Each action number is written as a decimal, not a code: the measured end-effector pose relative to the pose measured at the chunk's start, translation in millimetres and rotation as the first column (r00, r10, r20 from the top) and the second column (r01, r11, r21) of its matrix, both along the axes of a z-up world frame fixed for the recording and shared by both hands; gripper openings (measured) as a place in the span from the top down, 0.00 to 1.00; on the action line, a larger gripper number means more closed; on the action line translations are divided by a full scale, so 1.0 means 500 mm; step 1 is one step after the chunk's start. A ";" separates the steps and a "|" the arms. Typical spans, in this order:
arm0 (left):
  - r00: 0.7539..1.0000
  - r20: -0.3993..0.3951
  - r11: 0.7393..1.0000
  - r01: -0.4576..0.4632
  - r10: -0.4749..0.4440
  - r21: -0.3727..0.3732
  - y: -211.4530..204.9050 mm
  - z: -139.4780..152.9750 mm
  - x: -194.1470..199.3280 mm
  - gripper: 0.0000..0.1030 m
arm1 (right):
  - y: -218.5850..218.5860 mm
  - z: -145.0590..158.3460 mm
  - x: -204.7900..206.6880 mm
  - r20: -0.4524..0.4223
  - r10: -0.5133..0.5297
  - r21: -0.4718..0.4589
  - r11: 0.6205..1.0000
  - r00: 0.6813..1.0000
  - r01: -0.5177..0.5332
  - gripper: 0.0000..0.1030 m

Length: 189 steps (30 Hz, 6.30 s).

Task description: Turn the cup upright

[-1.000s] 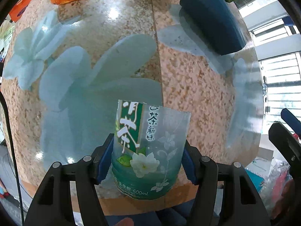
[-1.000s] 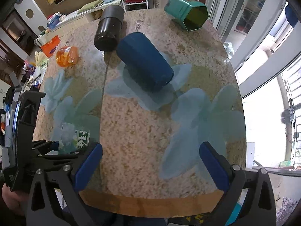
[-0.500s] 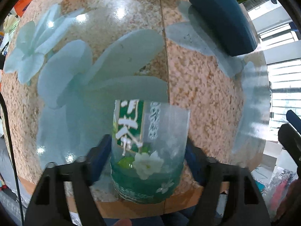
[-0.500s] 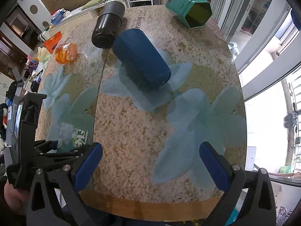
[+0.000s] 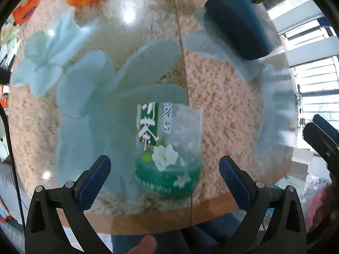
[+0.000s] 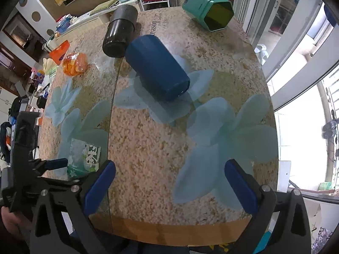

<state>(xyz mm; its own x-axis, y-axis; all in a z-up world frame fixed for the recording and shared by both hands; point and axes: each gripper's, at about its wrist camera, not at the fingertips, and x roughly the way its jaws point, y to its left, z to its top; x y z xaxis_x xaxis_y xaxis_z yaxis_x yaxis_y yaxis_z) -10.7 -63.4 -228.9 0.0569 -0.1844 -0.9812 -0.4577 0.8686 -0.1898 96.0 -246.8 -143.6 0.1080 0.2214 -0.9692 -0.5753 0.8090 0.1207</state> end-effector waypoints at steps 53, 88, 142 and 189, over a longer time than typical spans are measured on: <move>0.911 0.125 0.920 0.388 -0.392 0.055 0.275 0.091 -0.089 0.00 | 0.313 -0.198 -0.118 -0.399 -0.270 -0.209 0.957 0.876 0.199 0.40; 0.901 0.107 0.903 0.404 -0.420 0.147 0.165 0.064 0.060 0.00 | 0.188 -0.110 -0.067 0.491 0.039 0.176 0.974 0.871 -0.143 0.45; 0.867 0.340 0.930 0.319 -0.365 0.185 0.080 0.282 0.086 0.00 | 0.068 0.161 -0.039 0.221 -0.230 -0.023 0.970 0.948 0.241 0.03; 0.904 0.335 0.946 0.180 -0.267 0.268 -0.044 0.305 0.099 0.00 | -0.020 0.149 0.020 0.167 -0.119 0.024 0.993 0.979 0.117 0.03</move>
